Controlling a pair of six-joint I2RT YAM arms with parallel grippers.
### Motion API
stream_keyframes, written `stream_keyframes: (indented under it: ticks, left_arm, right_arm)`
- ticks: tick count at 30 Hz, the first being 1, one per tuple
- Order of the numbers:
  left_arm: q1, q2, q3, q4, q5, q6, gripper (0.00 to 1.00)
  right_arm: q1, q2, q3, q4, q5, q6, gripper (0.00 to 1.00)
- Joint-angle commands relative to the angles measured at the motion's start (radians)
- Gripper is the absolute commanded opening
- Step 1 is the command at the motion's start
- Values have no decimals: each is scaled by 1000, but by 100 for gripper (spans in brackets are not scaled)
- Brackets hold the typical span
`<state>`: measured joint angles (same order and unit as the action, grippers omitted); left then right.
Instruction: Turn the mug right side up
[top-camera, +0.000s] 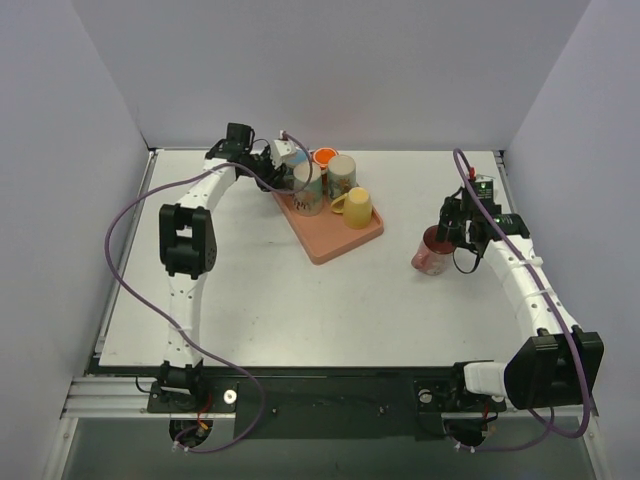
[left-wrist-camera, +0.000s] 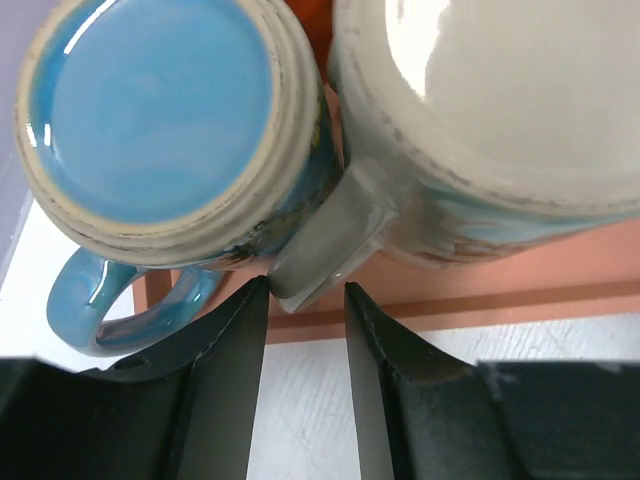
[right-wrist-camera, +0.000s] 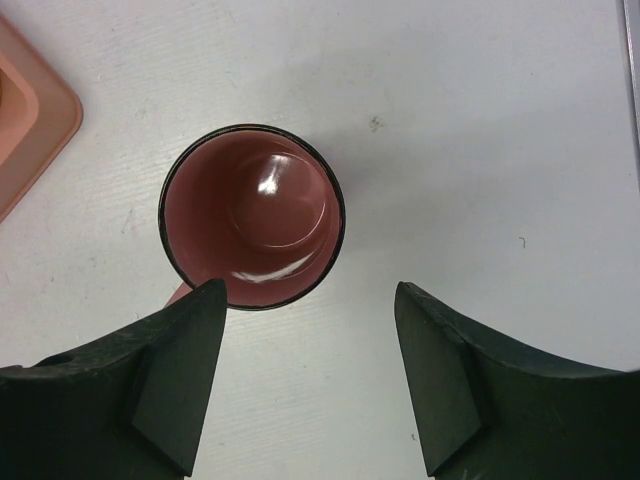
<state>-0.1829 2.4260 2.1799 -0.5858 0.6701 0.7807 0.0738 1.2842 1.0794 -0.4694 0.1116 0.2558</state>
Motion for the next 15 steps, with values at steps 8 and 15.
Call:
stream_keyframes:
  ticks: [8, 15]
  left_arm:
    - [-26, -169, -172, -108, 125, 180, 45]
    - [-30, -202, -215, 5, 83, 39, 47]
  right_arm:
    - [9, -14, 20, -51, 14, -24, 63]
    - [8, -36, -2, -48, 8, -24, 63]
